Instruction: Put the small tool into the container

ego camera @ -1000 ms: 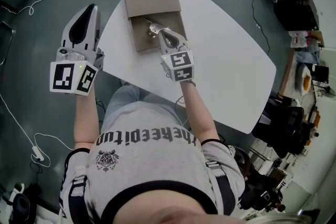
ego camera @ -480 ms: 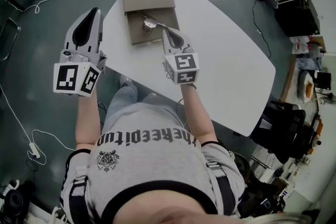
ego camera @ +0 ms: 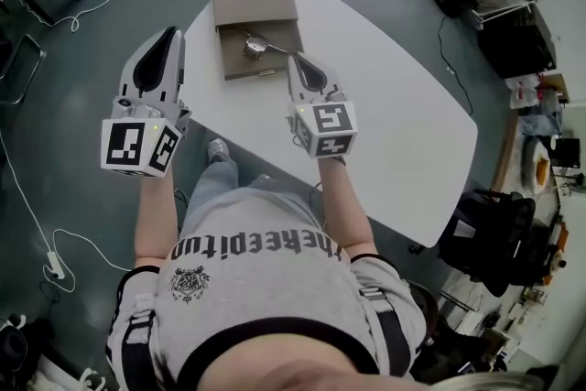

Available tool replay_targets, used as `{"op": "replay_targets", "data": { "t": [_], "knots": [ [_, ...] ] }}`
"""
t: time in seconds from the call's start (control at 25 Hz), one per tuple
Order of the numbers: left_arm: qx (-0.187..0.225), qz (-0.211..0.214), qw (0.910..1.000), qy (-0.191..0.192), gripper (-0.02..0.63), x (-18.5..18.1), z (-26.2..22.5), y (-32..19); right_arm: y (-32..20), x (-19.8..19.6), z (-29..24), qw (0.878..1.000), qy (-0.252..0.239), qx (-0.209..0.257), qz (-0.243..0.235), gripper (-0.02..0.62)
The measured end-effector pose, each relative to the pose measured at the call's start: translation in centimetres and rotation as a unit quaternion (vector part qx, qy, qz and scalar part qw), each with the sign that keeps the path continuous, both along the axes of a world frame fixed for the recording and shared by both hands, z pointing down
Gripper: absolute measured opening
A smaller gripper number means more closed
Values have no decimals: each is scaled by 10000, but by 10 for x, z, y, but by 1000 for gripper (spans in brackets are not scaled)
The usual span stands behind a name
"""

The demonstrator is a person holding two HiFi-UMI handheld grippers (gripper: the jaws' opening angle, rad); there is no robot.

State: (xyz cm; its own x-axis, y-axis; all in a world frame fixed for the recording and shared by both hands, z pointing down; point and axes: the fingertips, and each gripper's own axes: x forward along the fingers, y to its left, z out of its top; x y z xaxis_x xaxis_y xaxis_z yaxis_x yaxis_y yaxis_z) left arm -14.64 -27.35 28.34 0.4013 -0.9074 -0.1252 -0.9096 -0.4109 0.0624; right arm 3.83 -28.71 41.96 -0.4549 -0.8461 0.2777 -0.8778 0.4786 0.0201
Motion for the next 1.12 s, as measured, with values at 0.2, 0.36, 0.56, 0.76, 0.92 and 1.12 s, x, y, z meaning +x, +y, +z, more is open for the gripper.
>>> {"op": "replay_targets", "data": {
  "t": [0.2, 0.36, 0.56, 0.76, 0.92, 1.12],
  "knots": [
    [80, -60, 10000, 6, 14, 9, -6, 22, 19, 13, -19, 9997, -60, 233, -23, 3],
    [128, -81, 9999, 34, 14, 19, -11, 40, 37, 22, -37, 9989, -117, 456, -50, 3],
    [448, -52, 9989, 105, 14, 28, -21, 56, 55, 31, -66, 9966, -264, 770, -86, 3],
    [486, -119, 9987, 123, 14, 35, -24, 74, 73, 41, -90, 9936, -542, 988, -106, 0],
    [509, -167, 9984, 151, 14, 42, -26, 87, 89, 51, -102, 9917, -626, 1118, -130, -2],
    [535, -183, 9983, 171, 14, 52, -26, 100, 105, 64, -109, 9900, -710, 1215, -112, -3]
  ]
}}
